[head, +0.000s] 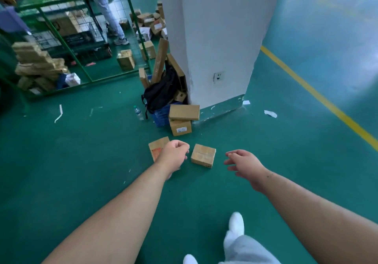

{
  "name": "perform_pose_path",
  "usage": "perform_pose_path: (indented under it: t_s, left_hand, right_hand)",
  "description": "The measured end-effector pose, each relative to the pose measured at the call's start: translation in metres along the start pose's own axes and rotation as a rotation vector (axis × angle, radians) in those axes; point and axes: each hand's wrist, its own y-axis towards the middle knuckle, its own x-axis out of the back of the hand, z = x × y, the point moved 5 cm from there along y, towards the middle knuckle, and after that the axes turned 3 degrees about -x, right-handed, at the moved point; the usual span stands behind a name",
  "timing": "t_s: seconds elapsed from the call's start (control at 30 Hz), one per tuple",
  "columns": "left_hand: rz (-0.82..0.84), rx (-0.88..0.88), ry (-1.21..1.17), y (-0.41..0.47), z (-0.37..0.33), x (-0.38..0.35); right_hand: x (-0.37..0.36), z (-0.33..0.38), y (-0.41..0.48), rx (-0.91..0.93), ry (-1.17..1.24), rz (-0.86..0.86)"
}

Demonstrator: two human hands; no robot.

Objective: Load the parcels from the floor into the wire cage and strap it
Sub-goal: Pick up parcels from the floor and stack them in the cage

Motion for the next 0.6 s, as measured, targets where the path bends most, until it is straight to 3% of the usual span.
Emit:
perform_pose_path:
  t_s: [0.4, 0.6]
  left_hand:
    - [-0.188, 0.125, -0.07, 0.172, -0.069, 0.006]
    - [-0.235, 0.22, -0.125, 0.233, -0.077, 0.034]
  right_hand:
    - [0.025, 0.146, 0.218, 0.008, -0.135, 0.145]
    - [0.002, 0.212, 0.308, 0.003, -0.23, 0.202]
